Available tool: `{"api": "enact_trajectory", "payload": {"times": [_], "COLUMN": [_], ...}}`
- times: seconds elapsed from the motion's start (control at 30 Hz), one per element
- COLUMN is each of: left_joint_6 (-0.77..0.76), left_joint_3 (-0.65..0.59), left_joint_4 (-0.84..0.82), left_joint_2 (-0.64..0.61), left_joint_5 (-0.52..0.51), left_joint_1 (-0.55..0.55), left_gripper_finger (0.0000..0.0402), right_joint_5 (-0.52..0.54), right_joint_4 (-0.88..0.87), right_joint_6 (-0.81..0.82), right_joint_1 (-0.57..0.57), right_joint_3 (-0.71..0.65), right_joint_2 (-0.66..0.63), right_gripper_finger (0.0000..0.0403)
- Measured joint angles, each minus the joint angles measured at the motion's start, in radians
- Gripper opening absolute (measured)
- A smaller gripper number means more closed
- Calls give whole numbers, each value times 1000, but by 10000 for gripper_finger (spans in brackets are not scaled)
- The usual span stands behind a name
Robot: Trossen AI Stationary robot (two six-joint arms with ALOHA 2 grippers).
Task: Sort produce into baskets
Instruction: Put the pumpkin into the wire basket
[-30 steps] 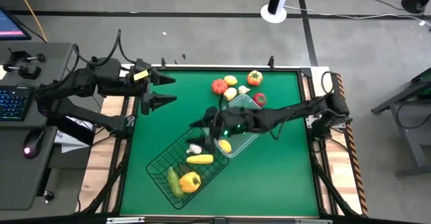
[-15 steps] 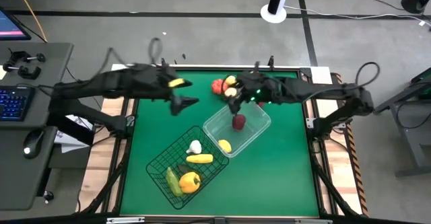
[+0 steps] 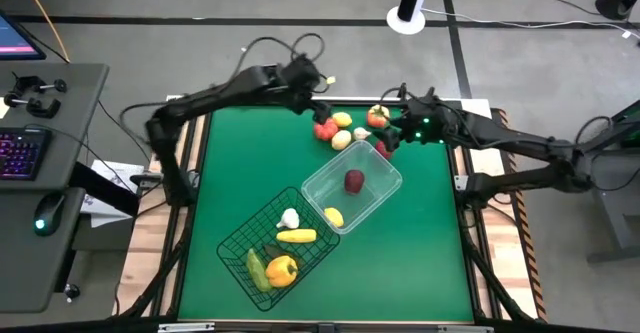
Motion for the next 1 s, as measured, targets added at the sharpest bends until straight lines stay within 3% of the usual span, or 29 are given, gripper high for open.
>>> {"api": "enact_trajectory", "payload": {"times": [0.33, 0.6, 1.0], "left_joint_6": [-27, -27, -1], "left_joint_3": [88, 89, 91], "left_joint_4": [-33, 81, 74], "left_joint_2": [307, 379, 482], "left_joint_5": [6, 18, 50], "left_joint_1": [45, 72, 88], "left_gripper_finger": [394, 394, 394], "right_joint_5": [-108, -107, -107], "right_joint_4": [79, 110, 126], "right_joint_6": [-25, 30, 94], "right_joint_1": [-73, -72, -72], "right_joint_3": [-117, -117, -117], "right_joint_2": [-43, -42, -42], "right_gripper_finger": [367, 367, 367]}}
